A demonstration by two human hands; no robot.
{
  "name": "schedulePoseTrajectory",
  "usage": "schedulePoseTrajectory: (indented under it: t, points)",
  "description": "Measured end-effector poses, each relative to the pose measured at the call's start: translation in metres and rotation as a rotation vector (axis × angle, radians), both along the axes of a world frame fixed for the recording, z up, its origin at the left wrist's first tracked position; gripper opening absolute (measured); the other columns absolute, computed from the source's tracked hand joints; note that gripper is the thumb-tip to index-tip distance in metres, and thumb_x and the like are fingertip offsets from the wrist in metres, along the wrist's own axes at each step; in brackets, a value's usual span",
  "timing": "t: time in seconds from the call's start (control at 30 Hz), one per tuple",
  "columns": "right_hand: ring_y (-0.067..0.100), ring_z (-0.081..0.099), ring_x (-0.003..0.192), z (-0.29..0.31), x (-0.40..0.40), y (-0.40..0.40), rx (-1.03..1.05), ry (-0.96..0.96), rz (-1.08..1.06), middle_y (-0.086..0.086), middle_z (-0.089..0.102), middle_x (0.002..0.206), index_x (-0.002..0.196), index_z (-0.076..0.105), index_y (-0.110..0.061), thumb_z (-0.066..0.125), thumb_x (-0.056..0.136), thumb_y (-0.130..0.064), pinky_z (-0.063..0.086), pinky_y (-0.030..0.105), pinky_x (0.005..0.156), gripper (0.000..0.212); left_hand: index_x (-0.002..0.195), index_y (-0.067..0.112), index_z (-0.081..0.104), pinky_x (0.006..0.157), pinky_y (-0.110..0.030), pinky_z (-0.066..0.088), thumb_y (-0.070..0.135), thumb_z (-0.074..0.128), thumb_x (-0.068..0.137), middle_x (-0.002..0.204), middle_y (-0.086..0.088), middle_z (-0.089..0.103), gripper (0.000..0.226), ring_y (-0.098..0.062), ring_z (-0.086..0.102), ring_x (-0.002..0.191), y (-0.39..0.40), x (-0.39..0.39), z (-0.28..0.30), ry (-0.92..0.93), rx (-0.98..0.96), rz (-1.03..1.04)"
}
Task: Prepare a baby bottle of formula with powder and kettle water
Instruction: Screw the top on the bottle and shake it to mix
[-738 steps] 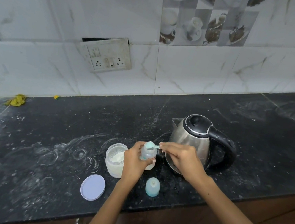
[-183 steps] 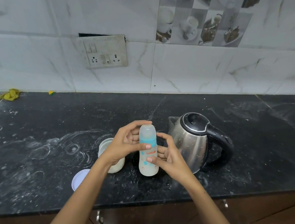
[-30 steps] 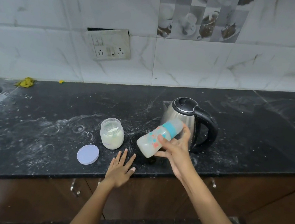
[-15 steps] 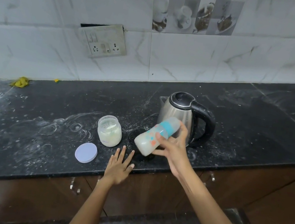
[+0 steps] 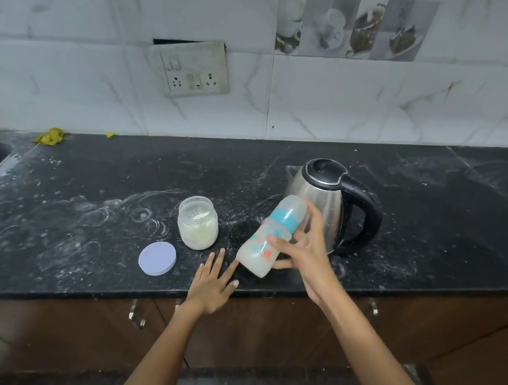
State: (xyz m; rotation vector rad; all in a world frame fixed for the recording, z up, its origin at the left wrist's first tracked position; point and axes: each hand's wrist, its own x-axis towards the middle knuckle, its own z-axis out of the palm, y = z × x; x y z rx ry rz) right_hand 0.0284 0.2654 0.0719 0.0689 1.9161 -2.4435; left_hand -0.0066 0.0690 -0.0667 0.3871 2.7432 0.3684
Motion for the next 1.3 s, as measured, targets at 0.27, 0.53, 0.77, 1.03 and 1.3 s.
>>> schedulePoseTrajectory:
  t: [0.27,0.53,0.77,1.03,1.3]
  points:
    - [0.020,0.070,0.102,-0.005,0.009,-0.003,0.071,-0.053,0.036,0.005,0.068,0.116,0.136,0.041,-0.034,0.081,0.073,-0.004,0.060,0.038,0.073,0.080,0.141,0.023,-0.023,0.118,-0.040,-0.009,0.042,0.025,0.103,0.159,-0.002,-0.023,0.064,-0.022,-0.022,0.147,0.000,0.000,0.000,0.014,0.021,0.007]
    - [0.026,0.071,0.097,0.004,-0.004,-0.003,-0.284,-0.245,0.001,0.014,0.071,0.106,0.114,0.062,-0.007,0.078,0.073,-0.026,0.060,0.038,0.077,0.047,0.150,0.037,-0.006,0.118,-0.040,-0.010,0.046,0.022,0.103,0.159,0.000,-0.023,0.056,-0.021,-0.023,0.146,-0.001,0.000,-0.004,0.021,0.028,0.007]
    - [0.027,0.062,0.113,0.002,-0.006,0.006,-0.047,-0.316,0.173,0.013,0.056,0.131,0.144,0.026,-0.021,0.058,0.094,-0.010,0.057,0.049,0.081,0.060,0.151,0.035,-0.006,0.118,-0.040,-0.010,0.046,0.022,0.103,0.158,0.001,-0.025,0.057,-0.021,-0.023,0.146,0.000,0.000,-0.003,0.010,0.014,0.009]
    - [0.028,0.066,0.109,-0.005,0.002,-0.003,0.050,-0.039,0.062,0.015,0.060,0.125,0.139,0.024,-0.049,0.075,0.078,0.002,0.059,0.055,0.074,0.094,0.149,0.034,-0.012,0.119,-0.040,-0.010,0.045,0.024,0.103,0.159,0.000,-0.024,0.059,-0.022,-0.023,0.146,-0.001,0.000,-0.003,0.019,0.016,0.001]
    - [0.032,0.064,0.112,-0.011,0.000,-0.006,-0.052,-0.045,-0.006,0.017,0.058,0.127,0.135,0.026,-0.045,0.078,0.075,0.000,0.058,0.056,0.074,0.091,0.151,0.030,-0.008,0.118,-0.040,-0.010,0.044,0.023,0.103,0.159,-0.001,-0.024,0.059,-0.022,-0.023,0.146,-0.001,-0.001,-0.004,0.019,0.018,-0.004]
